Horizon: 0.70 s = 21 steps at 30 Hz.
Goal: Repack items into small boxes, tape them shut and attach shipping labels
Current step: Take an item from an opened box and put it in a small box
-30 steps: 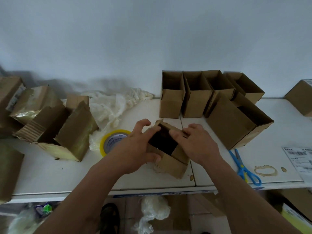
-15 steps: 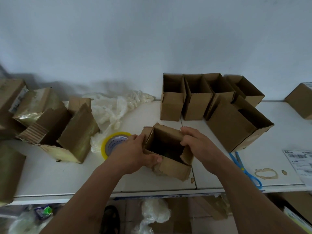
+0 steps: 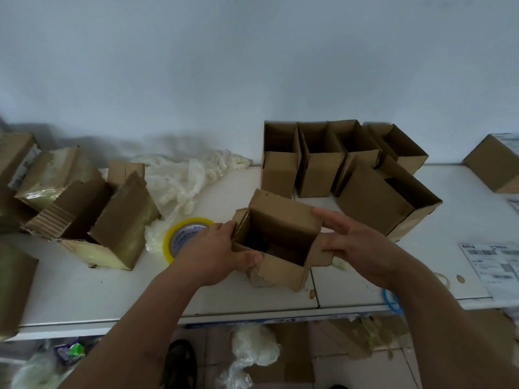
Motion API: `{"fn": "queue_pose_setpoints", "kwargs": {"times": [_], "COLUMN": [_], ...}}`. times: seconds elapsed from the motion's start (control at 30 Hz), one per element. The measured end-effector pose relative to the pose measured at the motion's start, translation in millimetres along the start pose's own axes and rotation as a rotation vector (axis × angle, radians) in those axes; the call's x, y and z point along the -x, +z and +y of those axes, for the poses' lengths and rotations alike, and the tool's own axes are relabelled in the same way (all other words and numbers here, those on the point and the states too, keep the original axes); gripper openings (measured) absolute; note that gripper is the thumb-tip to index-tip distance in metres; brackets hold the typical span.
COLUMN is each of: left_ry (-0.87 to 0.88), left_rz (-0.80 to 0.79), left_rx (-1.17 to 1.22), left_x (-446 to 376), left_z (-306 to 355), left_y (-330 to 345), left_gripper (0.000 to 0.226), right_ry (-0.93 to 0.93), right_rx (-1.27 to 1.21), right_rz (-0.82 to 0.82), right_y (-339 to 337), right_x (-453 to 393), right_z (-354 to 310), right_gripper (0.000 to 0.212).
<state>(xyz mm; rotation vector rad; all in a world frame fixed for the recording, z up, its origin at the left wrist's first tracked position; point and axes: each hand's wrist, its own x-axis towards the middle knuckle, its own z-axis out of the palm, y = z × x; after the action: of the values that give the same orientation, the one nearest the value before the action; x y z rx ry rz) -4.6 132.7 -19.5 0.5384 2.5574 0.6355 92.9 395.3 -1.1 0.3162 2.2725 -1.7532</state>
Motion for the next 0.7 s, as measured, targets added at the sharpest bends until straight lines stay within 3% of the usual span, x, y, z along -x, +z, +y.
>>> {"fn": "queue_pose_setpoints", "kwargs": {"times": [0.23, 0.43, 0.6, 0.7], "left_ry": [0.073, 0.101, 0.069, 0.093], "left_rz": [0.094, 0.148, 0.354, 0.398], "left_rx": [-0.146, -0.089, -0.201, -0.252], "left_x": [7.4, 2.5, 2.4, -0.1], "left_z": [8.1, 0.0, -5.3, -8.1], "left_y": [-1.4, -2.2, -5.5, -6.2], "left_gripper": [0.092, 0.089, 0.07, 0.053], "right_ry": [0.058, 0.028, -0.072, -0.12], "right_rx": [0.188, 0.328, 0.485, 0.662], "right_rz": [-0.003, 0.049, 0.123, 0.183], "right_y": [-9.8, -2.9, 14.6, 27.2], "right_x": [4.7, -4.8, -12.5, -16.7], "right_z": [6.3, 9.0, 7.4, 2.8], "right_gripper": [0.053, 0.057, 0.053, 0.053]}}
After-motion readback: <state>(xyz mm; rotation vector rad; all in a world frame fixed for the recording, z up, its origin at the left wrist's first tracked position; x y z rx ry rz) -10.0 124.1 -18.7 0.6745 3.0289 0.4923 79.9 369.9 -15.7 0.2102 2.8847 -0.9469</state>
